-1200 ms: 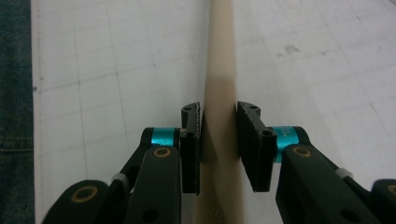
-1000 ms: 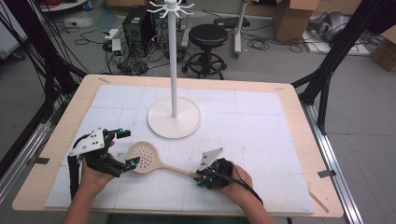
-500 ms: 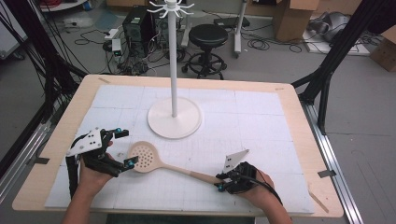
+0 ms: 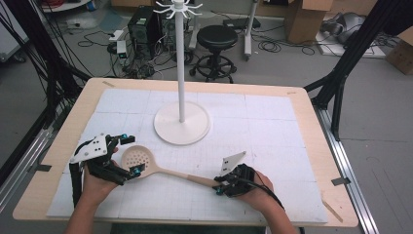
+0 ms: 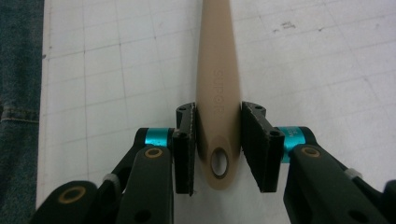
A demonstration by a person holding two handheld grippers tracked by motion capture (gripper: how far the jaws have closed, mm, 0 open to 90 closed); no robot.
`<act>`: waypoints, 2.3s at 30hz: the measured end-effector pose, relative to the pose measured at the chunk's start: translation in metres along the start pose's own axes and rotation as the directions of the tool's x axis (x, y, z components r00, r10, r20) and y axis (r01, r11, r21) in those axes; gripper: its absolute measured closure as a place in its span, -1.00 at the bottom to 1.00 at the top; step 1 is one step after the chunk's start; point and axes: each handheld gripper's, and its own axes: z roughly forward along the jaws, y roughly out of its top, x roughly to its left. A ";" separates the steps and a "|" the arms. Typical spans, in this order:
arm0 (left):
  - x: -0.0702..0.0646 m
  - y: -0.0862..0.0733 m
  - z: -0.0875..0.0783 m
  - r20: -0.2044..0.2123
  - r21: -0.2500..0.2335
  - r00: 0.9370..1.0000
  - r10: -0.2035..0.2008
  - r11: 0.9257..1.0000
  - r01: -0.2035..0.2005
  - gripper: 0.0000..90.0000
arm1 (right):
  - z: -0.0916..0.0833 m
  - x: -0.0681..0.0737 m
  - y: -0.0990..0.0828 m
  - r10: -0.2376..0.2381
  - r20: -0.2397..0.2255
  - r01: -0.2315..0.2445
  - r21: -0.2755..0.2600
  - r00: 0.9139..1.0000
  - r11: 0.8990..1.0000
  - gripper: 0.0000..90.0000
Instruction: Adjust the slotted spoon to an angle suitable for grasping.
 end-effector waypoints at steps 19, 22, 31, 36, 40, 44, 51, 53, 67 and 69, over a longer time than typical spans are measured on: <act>-0.001 0.001 -0.004 -0.003 -0.008 1.000 0.005 1.000 -0.005 -0.95 | -0.010 -0.012 -0.013 0.135 0.201 -0.134 -0.018 0.970 0.991 0.25; -0.001 0.002 -0.004 -0.004 -0.010 1.000 0.004 1.000 -0.004 -0.95 | -0.014 -0.014 -0.018 0.199 0.229 -0.198 -0.028 0.953 0.980 0.32; -0.003 0.003 -0.003 0.000 -0.014 1.000 0.007 1.000 -0.007 -0.95 | -0.010 -0.016 -0.015 0.249 0.232 -0.243 -0.055 0.940 0.969 0.64; -0.004 0.004 -0.003 0.001 -0.017 1.000 0.007 1.000 -0.007 -0.95 | -0.003 -0.018 -0.007 0.243 0.228 -0.234 -0.066 0.943 0.970 0.64; -0.003 0.004 -0.003 0.002 -0.013 1.000 0.007 1.000 -0.007 -0.95 | 0.003 -0.017 0.000 0.242 0.230 -0.233 -0.066 0.943 0.970 0.63; -0.003 0.004 -0.002 0.010 -0.016 1.000 0.001 1.000 -0.001 -0.95 | 0.006 -0.016 0.003 0.241 0.235 -0.231 -0.070 0.942 0.970 0.58; -0.003 0.007 -0.003 0.015 -0.035 1.000 0.003 0.999 -0.003 -0.95 | -0.005 -0.012 -0.001 0.241 0.242 -0.212 -0.139 0.940 0.967 0.17; -0.002 0.007 -0.003 0.024 -0.037 1.000 -0.003 0.999 0.004 -0.95 | -0.017 -0.011 -0.005 0.241 0.236 -0.197 -0.195 0.941 0.961 0.05; 0.001 0.007 -0.002 0.050 -0.030 0.999 0.001 1.000 0.001 -0.95 | -0.072 -0.029 -0.049 0.368 0.281 -0.197 -0.490 0.886 0.849 -0.50; 0.000 0.007 -0.002 0.052 -0.025 0.999 0.003 1.000 -0.002 -0.95 | -0.072 -0.028 -0.048 0.367 0.284 -0.192 -0.495 0.886 0.848 -0.54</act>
